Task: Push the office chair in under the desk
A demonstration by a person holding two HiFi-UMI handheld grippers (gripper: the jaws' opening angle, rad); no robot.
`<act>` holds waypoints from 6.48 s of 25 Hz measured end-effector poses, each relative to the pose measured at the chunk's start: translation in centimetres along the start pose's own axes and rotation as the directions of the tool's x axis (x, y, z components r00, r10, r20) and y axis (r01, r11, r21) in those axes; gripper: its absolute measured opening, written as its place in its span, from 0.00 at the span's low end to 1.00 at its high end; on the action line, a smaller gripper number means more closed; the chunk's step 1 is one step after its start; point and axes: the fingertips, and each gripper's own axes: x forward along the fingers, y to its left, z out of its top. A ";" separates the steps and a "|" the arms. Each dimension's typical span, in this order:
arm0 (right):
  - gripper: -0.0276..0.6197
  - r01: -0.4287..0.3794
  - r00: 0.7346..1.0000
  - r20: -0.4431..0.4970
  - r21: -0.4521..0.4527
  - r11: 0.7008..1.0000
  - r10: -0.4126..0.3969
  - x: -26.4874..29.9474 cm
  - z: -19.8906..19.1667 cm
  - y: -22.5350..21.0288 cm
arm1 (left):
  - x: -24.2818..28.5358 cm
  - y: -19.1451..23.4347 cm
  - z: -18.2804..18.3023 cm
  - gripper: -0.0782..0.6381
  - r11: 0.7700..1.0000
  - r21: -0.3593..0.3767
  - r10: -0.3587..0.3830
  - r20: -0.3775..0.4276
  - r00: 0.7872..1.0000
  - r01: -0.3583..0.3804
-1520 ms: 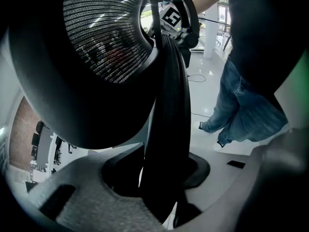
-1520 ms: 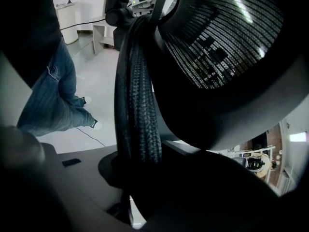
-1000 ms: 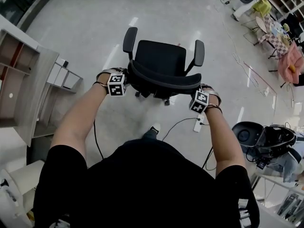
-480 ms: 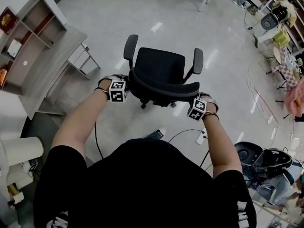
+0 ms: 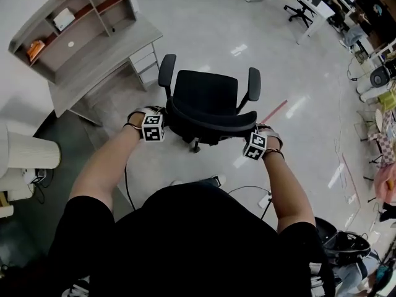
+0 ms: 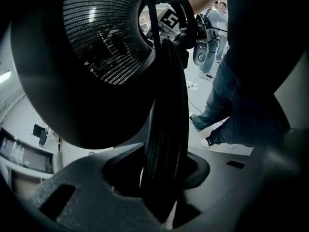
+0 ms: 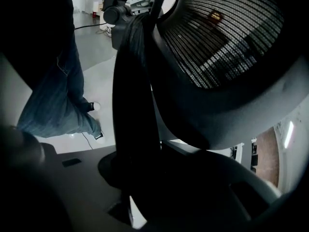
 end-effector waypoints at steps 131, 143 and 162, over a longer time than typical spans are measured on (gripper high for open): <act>0.06 -0.267 0.548 0.827 0.316 0.911 -0.126 -20.3 49.9 -15.4 | -48.2 -10.6 -24.9 0.13 -0.254 -0.859 0.910 -0.368 0.192 -0.444; 0.05 -0.125 0.440 0.873 0.292 0.948 -0.211 -27.3 53.3 -13.3 | -52.0 -10.0 -22.5 0.13 -0.186 -0.839 0.944 -0.298 0.145 -0.512; 0.05 -0.140 0.488 0.837 0.356 0.924 -0.248 -28.4 55.4 -10.9 | -51.7 -11.9 -25.5 0.13 -0.081 -0.871 0.947 -0.218 0.235 -0.485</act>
